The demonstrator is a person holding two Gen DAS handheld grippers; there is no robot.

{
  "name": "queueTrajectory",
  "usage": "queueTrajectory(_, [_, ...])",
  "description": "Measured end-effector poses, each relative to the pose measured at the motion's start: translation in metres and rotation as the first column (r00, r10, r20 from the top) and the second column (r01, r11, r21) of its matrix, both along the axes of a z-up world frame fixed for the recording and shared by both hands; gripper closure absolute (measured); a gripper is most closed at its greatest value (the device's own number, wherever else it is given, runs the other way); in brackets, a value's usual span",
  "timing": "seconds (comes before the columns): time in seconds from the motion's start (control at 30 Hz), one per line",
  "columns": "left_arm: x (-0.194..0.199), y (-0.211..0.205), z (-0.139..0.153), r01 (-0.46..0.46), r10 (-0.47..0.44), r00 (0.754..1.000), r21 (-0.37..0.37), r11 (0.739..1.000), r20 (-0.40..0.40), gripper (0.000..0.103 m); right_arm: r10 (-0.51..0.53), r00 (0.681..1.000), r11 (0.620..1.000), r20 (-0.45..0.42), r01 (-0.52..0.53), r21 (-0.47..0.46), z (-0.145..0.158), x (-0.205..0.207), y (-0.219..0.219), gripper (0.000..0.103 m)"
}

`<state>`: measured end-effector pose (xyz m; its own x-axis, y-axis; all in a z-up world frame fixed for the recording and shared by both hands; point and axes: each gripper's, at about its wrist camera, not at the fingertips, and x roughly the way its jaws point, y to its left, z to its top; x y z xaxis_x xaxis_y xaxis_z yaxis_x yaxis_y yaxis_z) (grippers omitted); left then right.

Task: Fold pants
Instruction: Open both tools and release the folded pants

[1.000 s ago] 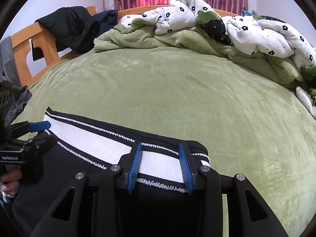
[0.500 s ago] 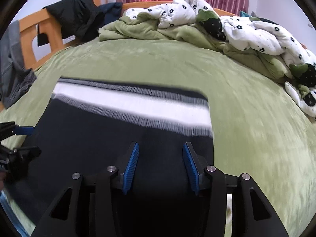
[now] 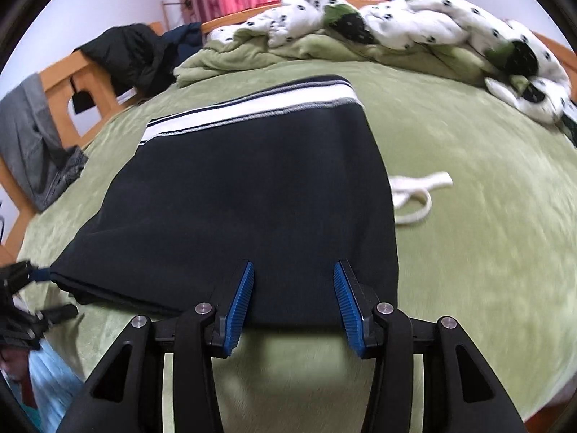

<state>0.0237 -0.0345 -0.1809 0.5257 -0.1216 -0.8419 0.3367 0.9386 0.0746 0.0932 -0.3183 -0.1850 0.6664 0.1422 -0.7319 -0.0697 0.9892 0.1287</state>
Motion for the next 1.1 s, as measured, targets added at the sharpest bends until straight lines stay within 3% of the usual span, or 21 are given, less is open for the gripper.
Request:
queueTrajectory(0.27, [0.003,-0.007,0.003,-0.052,0.027,0.99,0.174,0.983,0.141,0.024,-0.045,0.999,0.998,0.003,0.045,0.048,0.008,-0.024,-0.002,0.056])
queueTrajectory(0.33, [0.007,-0.012,0.002,-0.04,0.011,0.988,0.183,0.982,0.156,0.025,-0.05,0.999,0.996,-0.005,0.05,0.079,0.011,-0.027,-0.005,0.056])
queueTrajectory(0.4, [0.012,-0.015,-0.001,-0.043,0.009,0.987,0.204,0.978,0.163,0.035,-0.055,0.998,0.993,-0.01,0.056,0.105,0.012,-0.03,-0.009,0.056])
queueTrajectory(0.43, [0.017,-0.018,-0.003,-0.034,0.001,0.988,0.213,0.976,0.154,0.052,-0.06,0.998,0.992,-0.014,0.062,0.114,0.013,-0.03,-0.01,0.056])
queueTrajectory(0.47, [0.019,-0.02,-0.004,-0.021,-0.008,0.99,0.205,0.979,0.139,0.071,-0.066,0.998,0.991,-0.018,0.067,0.118,0.012,-0.031,-0.011,0.056])
queueTrajectory(0.5, [0.021,-0.02,-0.002,-0.017,-0.009,0.99,0.181,0.983,0.137,0.08,-0.07,0.997,0.99,-0.022,0.072,0.118,0.012,-0.031,-0.011,0.056])
queueTrajectory(0.57, [0.016,-0.015,0.012,-0.06,0.04,0.979,0.097,0.994,0.199,0.086,-0.076,0.997,0.99,-0.034,0.079,0.113,0.01,-0.031,-0.012,0.056])
queueTrajectory(0.63, [0.015,0.004,0.02,-0.093,0.1,0.975,-0.045,0.995,0.199,0.088,-0.077,0.996,0.991,-0.041,0.081,0.104,0.009,-0.032,-0.013,0.056])
queueTrajectory(0.67, [0.019,0.016,0.016,-0.118,0.135,0.979,-0.113,0.986,0.152,0.088,-0.08,0.996,0.992,-0.039,0.083,0.095,0.009,-0.034,-0.013,0.056])
queueTrajectory(0.73, [0.024,0.025,0.0,-0.148,0.161,0.984,-0.146,0.978,0.082,0.088,-0.08,0.996,0.993,-0.033,0.082,0.081,0.009,-0.037,-0.015,0.056])
queueTrajectory(0.83, [0.017,0.025,-0.01,-0.142,0.155,0.985,-0.143,0.98,0.082,0.087,-0.08,0.996,0.993,-0.043,0.084,0.084,0.007,-0.038,-0.017,0.056])
queueTrajectory(0.9, [0.013,0.025,-0.008,-0.145,0.157,0.985,-0.143,0.979,0.071,0.084,-0.079,0.995,0.993,-0.061,0.084,0.079,0.004,-0.036,-0.018,0.056])
queueTrajectory(0.97, [0.007,0.031,-0.003,-0.172,0.18,0.983,-0.171,0.97,0.034,0.075,-0.074,0.995,0.995,-0.063,0.079,0.067,0.004,-0.037,-0.018,0.056])
queueTrajectory(1.1, [-0.012,0.052,0.016,-0.167,0.189,0.98,-0.27,0.948,0.057,0.075,-0.048,0.999,0.997,-0.018,0.049,0.052,0.016,-0.041,-0.02,0.056])
